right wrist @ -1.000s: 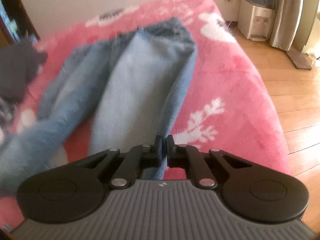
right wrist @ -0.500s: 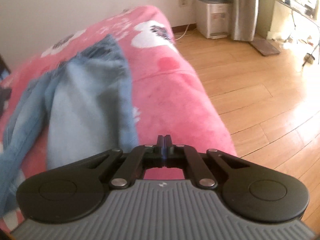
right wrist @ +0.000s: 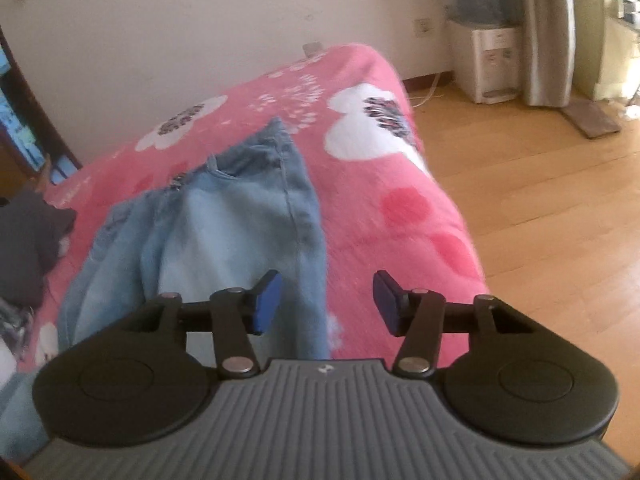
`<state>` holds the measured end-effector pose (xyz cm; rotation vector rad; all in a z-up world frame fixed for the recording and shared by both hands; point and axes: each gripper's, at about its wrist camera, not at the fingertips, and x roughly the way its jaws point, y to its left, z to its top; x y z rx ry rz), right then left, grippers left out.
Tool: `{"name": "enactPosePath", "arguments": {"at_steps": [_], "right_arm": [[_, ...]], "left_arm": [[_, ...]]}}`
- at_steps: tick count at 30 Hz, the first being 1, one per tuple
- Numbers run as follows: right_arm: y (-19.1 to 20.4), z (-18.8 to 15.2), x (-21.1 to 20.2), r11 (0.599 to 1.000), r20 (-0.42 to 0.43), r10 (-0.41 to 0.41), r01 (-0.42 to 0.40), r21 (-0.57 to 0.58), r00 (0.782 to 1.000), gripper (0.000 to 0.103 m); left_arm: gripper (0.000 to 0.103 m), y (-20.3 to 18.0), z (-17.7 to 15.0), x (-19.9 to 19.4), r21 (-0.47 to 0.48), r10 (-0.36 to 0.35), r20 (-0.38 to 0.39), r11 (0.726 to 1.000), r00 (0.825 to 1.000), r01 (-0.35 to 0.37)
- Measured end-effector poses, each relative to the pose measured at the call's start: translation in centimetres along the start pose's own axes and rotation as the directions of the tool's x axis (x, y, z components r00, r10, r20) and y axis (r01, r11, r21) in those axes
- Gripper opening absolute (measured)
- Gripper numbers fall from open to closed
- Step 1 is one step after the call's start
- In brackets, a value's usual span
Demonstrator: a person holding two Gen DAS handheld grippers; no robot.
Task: Fold clothes
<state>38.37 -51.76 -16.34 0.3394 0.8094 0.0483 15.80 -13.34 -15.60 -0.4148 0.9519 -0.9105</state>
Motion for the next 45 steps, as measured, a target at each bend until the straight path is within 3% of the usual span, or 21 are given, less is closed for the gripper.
{"name": "enactPosePath", "arguments": {"at_steps": [2,5,7,8,9,13,15,20,22,27,31,36,41,43,44,45], "right_arm": [[-0.3,0.9,2.0,1.0,-0.028,0.009,-0.008,0.027,1.0,0.052],[-1.1,1.6,5.4,0.997,-0.101,0.021,-0.013,0.082,0.995,0.051],[-1.5,1.7,7.0,0.993,-0.128,0.045,-0.031,0.115,0.991,0.04],[-1.3,1.6,7.2,0.994,-0.127,0.055,-0.042,0.106,0.99,0.015],[-1.1,1.6,7.0,0.994,-0.121,0.068,-0.057,0.091,0.99,0.006],[0.4,1.5,5.0,0.999,-0.002,-0.007,0.007,-0.044,1.0,0.005],[0.5,0.9,5.7,0.993,-0.012,-0.064,0.063,-0.105,0.998,0.005],[0.0,0.5,6.7,0.991,-0.024,-0.101,0.098,-0.095,0.995,0.006],[-0.4,0.8,5.7,0.995,-0.003,-0.076,0.076,-0.063,0.997,0.013],[-3.2,3.0,4.6,0.995,0.076,0.023,-0.03,0.092,0.997,0.049],[-3.3,5.9,8.6,0.985,0.032,0.091,-0.095,0.143,0.995,0.052],[-1.4,8.7,13.8,0.98,0.0,0.151,-0.15,0.129,0.989,0.058],[0.1,10.6,16.7,0.987,-0.031,0.146,-0.144,0.071,0.989,0.057],[0.7,11.1,17.2,0.986,-0.044,0.162,-0.16,0.039,0.986,0.038],[1.1,11.1,17.3,0.987,-0.057,0.161,-0.161,0.01,0.985,0.019],[1.6,10.9,17.3,0.987,-0.07,0.156,-0.158,-0.021,0.985,0.015]], "left_arm": [[0.078,1.6,2.0,0.9,-0.047,0.089,0.052,0.995,0.995,-0.087],[0.071,3.0,4.5,3.8,-0.064,0.216,0.112,0.976,0.97,-0.209],[0.064,3.5,5.8,6.3,-0.061,0.29,0.143,0.957,0.946,-0.284],[0.061,3.8,6.3,7.6,-0.067,0.332,0.15,0.943,0.931,-0.326],[0.056,4.3,6.8,8.8,-0.077,0.364,0.15,0.931,0.919,-0.357],[0.049,6.1,8.2,11.5,-0.093,0.449,0.156,0.893,0.88,-0.439],[0.049,6.4,8.7,12.0,-0.08,0.467,0.18,0.884,0.866,-0.46],[0.048,6.9,10.0,12.7,-0.107,0.492,0.235,0.87,0.838,-0.481],[0.048,7.5,10.7,13.0,-0.121,0.496,0.261,0.868,0.829,-0.481],[0.049,8.6,10.8,14.1,-0.107,0.501,0.321,0.862,0.804,-0.495],[0.049,8.5,9.5,14.3,-0.072,0.484,0.377,0.866,0.79,-0.496],[0.049,9.0,9.3,14.0,-0.094,0.458,0.391,0.883,0.798,-0.46],[0.05,9.3,9.1,13.9,-0.104,0.441,0.407,0.892,0.8,-0.439],[0.05,9.4,9.1,13.9,-0.108,0.434,0.413,0.896,0.8,-0.431],[0.05,9.4,9.0,13.8,-0.11,0.431,0.417,0.898,0.8,-0.426],[0.05,9.5,9.0,13.8,-0.112,0.428,0.42,0.9,0.8,-0.422]]}}
